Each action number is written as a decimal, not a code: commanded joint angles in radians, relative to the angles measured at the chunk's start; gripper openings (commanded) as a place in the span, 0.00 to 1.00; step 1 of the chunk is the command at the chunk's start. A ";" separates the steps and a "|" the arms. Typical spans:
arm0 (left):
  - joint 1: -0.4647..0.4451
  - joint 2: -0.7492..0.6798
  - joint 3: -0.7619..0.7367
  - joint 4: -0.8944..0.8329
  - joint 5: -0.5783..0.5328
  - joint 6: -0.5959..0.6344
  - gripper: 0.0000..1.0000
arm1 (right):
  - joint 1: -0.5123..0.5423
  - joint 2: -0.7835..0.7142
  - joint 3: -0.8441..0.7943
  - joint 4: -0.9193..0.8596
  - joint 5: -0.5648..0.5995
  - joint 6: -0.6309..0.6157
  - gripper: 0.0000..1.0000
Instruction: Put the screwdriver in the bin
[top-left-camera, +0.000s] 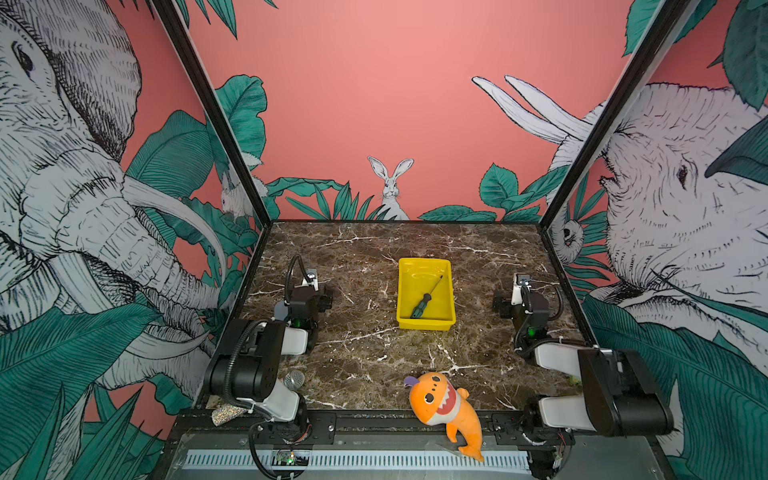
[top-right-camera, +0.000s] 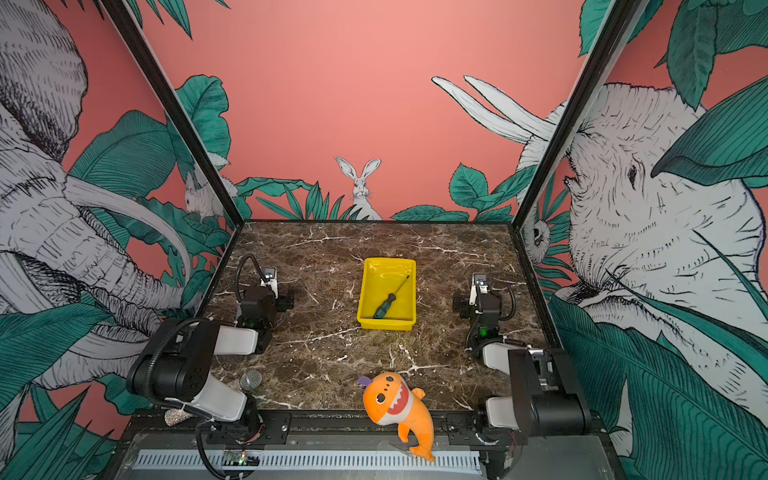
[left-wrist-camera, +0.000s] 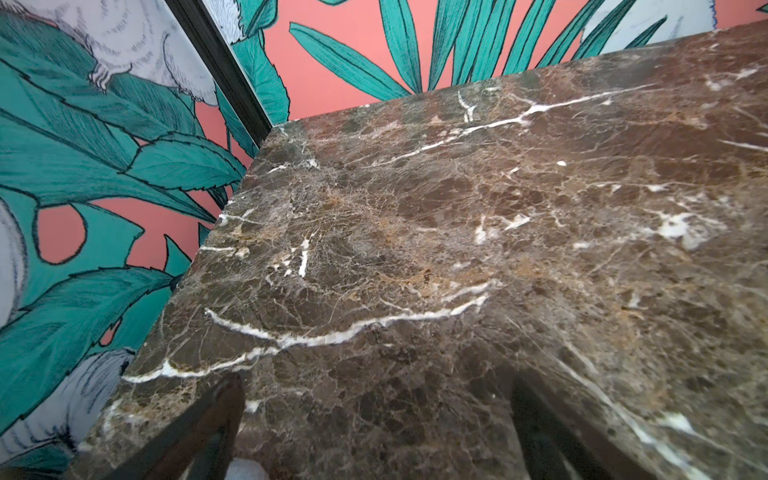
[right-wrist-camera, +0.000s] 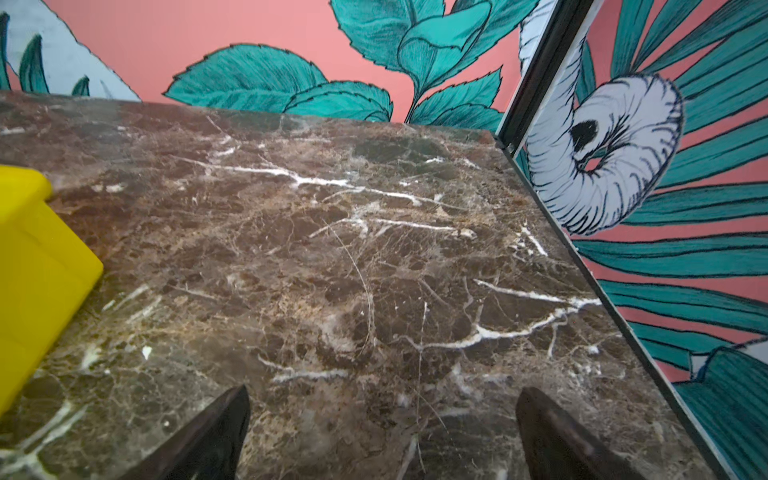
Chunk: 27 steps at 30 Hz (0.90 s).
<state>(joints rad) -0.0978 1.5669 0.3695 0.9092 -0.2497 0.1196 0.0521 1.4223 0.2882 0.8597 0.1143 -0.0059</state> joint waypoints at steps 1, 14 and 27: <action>0.026 -0.023 0.003 0.025 0.066 -0.028 1.00 | -0.001 0.121 -0.008 0.242 -0.043 -0.032 0.99; 0.029 -0.019 0.034 -0.031 0.084 -0.023 1.00 | -0.006 0.128 0.100 0.059 0.074 0.014 0.99; 0.029 -0.018 0.035 -0.029 0.085 -0.022 1.00 | -0.005 0.127 0.094 0.067 0.071 0.014 0.99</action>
<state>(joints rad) -0.0750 1.5673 0.3908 0.8799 -0.1722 0.1013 0.0509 1.5566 0.3862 0.8978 0.1738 -0.0025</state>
